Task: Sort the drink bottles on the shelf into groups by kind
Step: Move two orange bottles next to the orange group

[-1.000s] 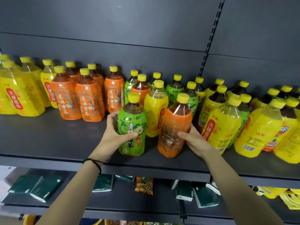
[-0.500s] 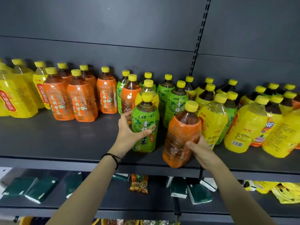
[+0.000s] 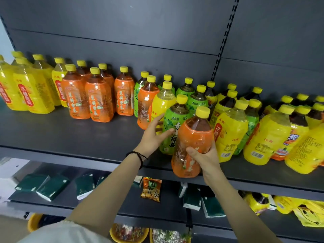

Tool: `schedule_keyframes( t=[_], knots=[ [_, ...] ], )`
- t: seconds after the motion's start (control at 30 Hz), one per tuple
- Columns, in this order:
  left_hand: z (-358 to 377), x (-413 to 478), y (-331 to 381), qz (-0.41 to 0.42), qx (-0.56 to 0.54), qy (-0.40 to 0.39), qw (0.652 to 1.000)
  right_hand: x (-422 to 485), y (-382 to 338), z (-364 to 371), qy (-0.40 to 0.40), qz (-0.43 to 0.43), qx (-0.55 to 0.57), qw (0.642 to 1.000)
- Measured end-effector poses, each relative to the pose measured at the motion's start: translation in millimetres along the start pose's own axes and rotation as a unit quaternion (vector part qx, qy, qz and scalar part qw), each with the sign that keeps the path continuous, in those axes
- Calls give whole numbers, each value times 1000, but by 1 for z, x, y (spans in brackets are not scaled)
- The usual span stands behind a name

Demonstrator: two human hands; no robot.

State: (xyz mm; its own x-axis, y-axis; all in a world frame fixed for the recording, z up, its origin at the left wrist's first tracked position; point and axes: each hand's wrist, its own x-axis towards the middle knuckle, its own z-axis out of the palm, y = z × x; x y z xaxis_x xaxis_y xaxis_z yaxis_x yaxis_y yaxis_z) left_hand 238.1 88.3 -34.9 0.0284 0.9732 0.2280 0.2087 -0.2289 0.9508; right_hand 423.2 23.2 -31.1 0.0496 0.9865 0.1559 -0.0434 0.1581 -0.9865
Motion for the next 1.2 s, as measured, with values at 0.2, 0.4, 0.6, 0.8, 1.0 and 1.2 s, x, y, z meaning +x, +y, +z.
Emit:
schedule_keyframes(
  t=[0.2,0.4,0.6,0.8,1.0,1.2],
  knots=[
    [-68,-12,-18,-4,-30,36,999,-23,0,51,-11,5,12,1000],
    [-135,7,-36,-23,-78,70,994,-10,2,128,39,-4,37,999],
    [-147,47,-48,-31,-92,11,995,14,12,166,124,-24,23,992],
    [-118,71,-57,-28,-76,-3,997,34,17,161,188,-32,1,982],
    [-95,97,-45,19,-118,-18,993,46,19,136,174,-31,-16,984],
    [-90,114,-44,56,-73,6,996,49,21,133,164,-31,-20,986]
  ],
)
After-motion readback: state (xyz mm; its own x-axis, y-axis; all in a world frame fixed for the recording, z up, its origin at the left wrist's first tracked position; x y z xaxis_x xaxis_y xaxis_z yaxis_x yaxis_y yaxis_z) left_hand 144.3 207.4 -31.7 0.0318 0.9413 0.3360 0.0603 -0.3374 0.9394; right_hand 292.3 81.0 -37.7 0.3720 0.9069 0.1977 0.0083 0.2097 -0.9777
